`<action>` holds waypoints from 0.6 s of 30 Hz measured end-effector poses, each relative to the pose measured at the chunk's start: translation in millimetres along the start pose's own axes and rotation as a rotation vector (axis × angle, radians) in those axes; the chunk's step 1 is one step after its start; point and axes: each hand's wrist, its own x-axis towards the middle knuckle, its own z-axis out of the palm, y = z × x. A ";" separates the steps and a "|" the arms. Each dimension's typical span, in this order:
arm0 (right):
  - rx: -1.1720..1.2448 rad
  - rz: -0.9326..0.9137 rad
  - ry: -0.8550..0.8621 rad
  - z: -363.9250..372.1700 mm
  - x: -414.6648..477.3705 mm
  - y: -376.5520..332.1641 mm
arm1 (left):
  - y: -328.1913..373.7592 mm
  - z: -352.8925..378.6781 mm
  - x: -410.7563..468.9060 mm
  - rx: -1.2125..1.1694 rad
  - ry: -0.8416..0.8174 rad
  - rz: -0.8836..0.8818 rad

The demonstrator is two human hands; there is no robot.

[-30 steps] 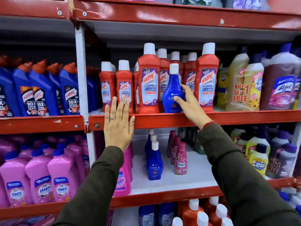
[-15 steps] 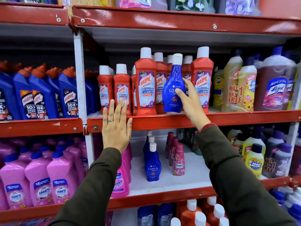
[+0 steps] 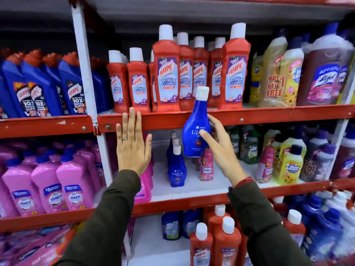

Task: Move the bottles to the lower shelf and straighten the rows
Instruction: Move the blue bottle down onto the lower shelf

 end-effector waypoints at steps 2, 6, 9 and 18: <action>-0.004 0.002 -0.021 4.2 -14.4 12.7 | 2.7 0.4 -18.4 0.003 -0.027 -0.024; -0.039 0.030 -0.077 12.6 -35.8 41.9 | 6.4 6.7 -65.2 0.011 -0.105 -0.044; -0.050 0.075 -0.101 18.6 -48.2 64.9 | 6.8 12.7 -103.1 -0.012 -0.177 -0.069; -0.038 0.266 -0.056 29.6 -77.8 136.2 | -1.3 30.6 -183.6 0.047 -0.378 -0.107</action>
